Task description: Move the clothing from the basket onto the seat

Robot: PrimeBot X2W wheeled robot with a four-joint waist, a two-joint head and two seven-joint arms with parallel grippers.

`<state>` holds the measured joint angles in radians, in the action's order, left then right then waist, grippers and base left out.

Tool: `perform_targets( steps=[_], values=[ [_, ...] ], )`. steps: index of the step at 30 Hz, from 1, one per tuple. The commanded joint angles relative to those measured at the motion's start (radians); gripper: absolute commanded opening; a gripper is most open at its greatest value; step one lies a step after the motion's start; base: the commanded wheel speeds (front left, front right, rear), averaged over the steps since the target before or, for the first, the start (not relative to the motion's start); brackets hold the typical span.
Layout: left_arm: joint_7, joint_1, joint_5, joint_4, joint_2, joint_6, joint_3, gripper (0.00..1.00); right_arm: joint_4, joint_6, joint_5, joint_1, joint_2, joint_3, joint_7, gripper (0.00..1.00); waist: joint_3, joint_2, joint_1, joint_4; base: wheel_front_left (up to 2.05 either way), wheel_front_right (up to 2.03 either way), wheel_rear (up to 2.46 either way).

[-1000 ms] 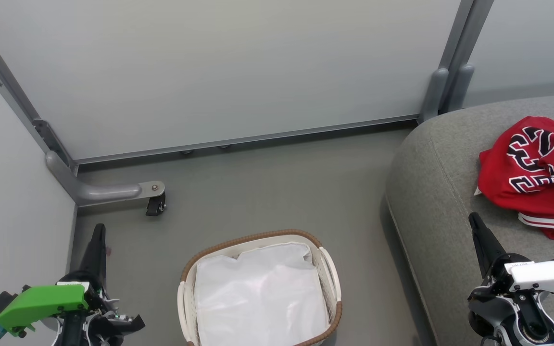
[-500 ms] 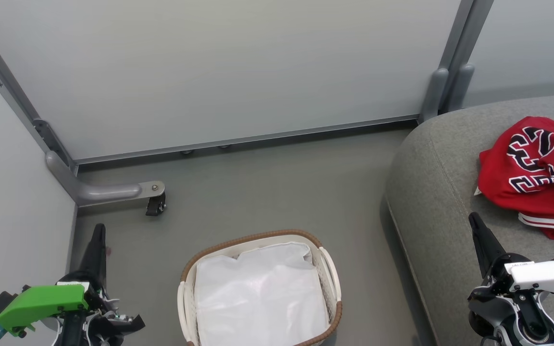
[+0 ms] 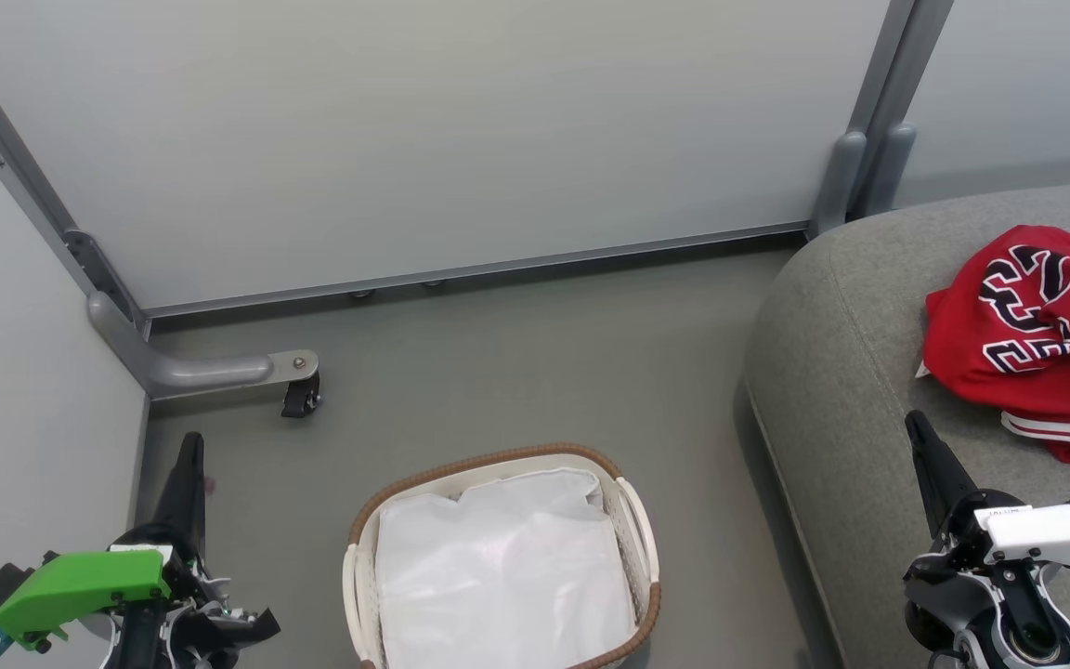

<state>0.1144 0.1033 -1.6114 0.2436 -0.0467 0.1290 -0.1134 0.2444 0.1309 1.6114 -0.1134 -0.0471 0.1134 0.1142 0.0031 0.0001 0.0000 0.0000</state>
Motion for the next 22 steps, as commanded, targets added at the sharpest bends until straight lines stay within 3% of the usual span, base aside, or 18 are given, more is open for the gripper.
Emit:
perform_targets(
  steps=[1,22],
  values=[
    [0.003,0.01,-0.003,-0.001,-0.007,0.003,-0.002,0.0,-0.002,0.0,0.003,0.01,-0.006,0.002,0.003,0.0,0.0,-0.0001,0.0,0.0,0.0,0.0,0.0],
    [0.003,0.01,-0.003,-0.001,-0.007,0.003,-0.002,0.0,-0.002,0.0,0.003,0.01,-0.006,0.002,0.003,0.0,0.0,-0.0001,0.0,0.0,0.0,0.0,0.0]
  ],
)
